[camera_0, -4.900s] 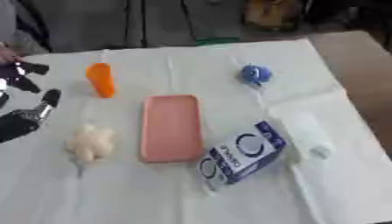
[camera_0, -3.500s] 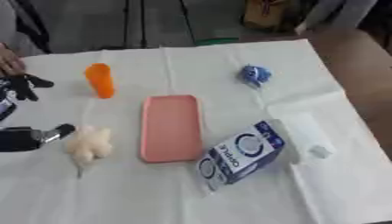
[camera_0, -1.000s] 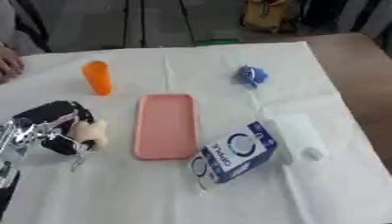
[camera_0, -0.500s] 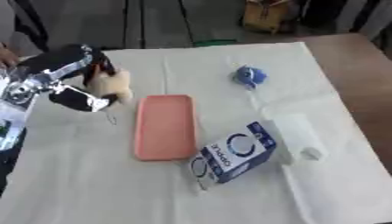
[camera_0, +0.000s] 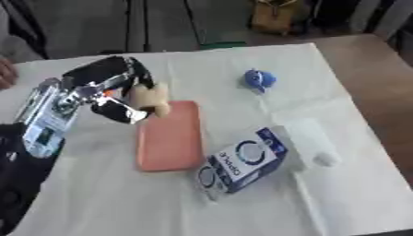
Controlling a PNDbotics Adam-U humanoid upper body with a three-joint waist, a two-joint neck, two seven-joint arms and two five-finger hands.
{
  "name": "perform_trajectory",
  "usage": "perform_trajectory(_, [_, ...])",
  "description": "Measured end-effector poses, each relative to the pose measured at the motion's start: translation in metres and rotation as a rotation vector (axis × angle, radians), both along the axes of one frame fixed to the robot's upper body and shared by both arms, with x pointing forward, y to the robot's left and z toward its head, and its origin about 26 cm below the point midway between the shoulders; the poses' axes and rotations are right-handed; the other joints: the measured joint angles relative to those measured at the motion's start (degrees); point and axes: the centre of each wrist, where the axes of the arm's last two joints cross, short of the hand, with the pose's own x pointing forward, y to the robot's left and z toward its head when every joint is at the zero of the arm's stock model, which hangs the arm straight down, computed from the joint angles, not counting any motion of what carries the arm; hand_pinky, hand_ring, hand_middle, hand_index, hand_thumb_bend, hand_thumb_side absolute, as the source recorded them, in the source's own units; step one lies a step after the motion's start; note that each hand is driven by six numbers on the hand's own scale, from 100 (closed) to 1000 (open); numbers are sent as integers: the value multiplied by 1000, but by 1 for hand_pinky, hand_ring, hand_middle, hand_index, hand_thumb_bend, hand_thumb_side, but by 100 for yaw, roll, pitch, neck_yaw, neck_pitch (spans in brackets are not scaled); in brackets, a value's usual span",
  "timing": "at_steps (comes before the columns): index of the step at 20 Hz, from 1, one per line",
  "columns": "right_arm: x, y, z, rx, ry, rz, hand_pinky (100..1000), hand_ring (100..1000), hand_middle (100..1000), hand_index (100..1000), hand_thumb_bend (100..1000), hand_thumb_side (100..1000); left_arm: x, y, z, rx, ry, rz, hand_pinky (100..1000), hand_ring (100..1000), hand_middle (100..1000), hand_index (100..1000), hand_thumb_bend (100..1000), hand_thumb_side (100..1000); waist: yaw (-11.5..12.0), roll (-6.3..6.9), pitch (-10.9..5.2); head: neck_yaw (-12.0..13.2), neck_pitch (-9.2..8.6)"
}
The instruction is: Pick up objects on the table and place them in the box.
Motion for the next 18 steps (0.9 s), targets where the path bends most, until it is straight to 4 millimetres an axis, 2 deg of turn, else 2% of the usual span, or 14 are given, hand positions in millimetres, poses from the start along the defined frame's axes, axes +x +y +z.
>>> perform_trajectory(4, [0,0,0,0,0,0,463,519,742,923,318,658,1,-4,-14,57,-19,-24,570,468,537,681,227,209,1,1,1,7,0])
perform_trajectory(5, [0,0,0,0,0,1,463,518,742,923,317,658,1,-5,-17,74,-19,-30,582,484,557,702,220,231,1,1,1,8,0])
perform_trajectory(6, [0,0,0,0,0,1,463,518,742,923,318,658,0,-5,-18,90,-19,-36,597,512,592,729,250,290,4,1,1,9,0])
perform_trajectory(8, [0,0,0,0,0,1,463,518,742,923,317,658,0,-5,-19,110,-19,-47,614,537,629,750,292,340,12,1,1,10,0])
perform_trajectory(10, [0,0,0,-1,1,1,463,518,742,923,317,658,0,-4,-19,120,-17,-54,643,584,687,774,401,485,20,1,2,10,0])
perform_trajectory(12, [0,0,0,-1,1,1,463,518,742,923,317,658,-1,-3,-22,124,-11,-60,648,593,696,780,413,502,24,1,2,10,0])
perform_trajectory(13, [0,0,0,-1,1,1,463,518,742,923,317,657,-1,-3,-22,124,-12,-63,688,659,748,814,531,652,25,0,2,10,0])
perform_trajectory(14, [0,0,0,-1,1,1,463,518,742,923,316,658,-1,-3,-22,124,-12,-67,721,711,783,835,600,737,25,-1,2,10,0])
perform_trajectory(16, [0,0,0,-1,1,1,463,518,742,923,316,658,-2,-1,-24,123,-13,-68,749,752,811,847,647,811,30,-3,2,10,0])
perform_trajectory(18, [0,0,0,-1,1,1,463,518,742,923,315,658,-3,2,-25,118,-20,-64,760,765,818,848,663,840,34,-10,3,8,0])
